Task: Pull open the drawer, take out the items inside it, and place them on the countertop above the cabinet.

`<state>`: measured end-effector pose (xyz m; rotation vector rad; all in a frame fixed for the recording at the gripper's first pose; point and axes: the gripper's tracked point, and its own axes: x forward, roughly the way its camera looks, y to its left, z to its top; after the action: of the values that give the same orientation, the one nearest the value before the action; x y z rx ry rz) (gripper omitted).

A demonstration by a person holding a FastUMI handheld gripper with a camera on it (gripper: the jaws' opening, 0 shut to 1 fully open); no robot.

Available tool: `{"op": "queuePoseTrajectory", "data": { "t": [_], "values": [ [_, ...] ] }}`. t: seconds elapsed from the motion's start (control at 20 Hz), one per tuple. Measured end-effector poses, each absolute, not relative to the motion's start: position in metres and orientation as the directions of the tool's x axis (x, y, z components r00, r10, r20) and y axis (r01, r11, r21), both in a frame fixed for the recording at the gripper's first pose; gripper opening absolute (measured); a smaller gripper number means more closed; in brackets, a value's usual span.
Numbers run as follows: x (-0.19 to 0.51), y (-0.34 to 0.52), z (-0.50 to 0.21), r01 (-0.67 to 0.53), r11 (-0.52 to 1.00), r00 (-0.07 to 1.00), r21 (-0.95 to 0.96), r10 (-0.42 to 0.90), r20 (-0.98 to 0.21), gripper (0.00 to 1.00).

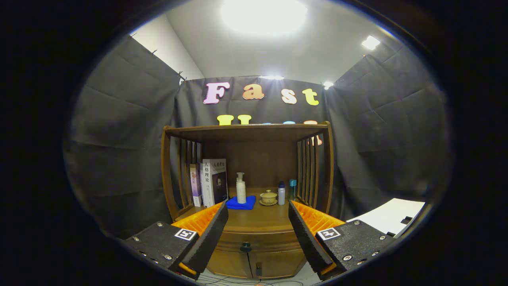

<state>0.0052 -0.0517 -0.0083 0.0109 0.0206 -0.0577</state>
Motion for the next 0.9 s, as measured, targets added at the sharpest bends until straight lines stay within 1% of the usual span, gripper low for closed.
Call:
{"op": "queuePoseTrajectory", "data": {
  "t": [0.2,0.3,0.4,0.55,0.7,0.8,0.9],
  "values": [
    [0.016,-0.053,-0.026,0.067,0.993,0.997,-0.095,-0.069,-0.028,0.95],
    [0.021,-0.055,-0.047,0.067,0.990,0.994,-0.123,-0.076,-0.075,0.95],
    [0.028,-0.057,-0.060,0.064,0.993,0.993,-0.095,-0.072,-0.093,0.95],
    [0.040,-0.051,-0.080,0.023,0.998,0.994,-0.050,-0.028,-0.106,0.95],
    [0.053,-0.044,-0.110,0.006,0.996,0.992,-0.089,-0.017,-0.121,0.95],
    [0.062,-0.024,-0.130,-0.028,0.994,0.989,-0.105,0.012,-0.145,0.95],
    [0.070,-0.016,-0.151,-0.037,0.991,0.985,-0.128,0.014,-0.175,0.95]
  ]
}}
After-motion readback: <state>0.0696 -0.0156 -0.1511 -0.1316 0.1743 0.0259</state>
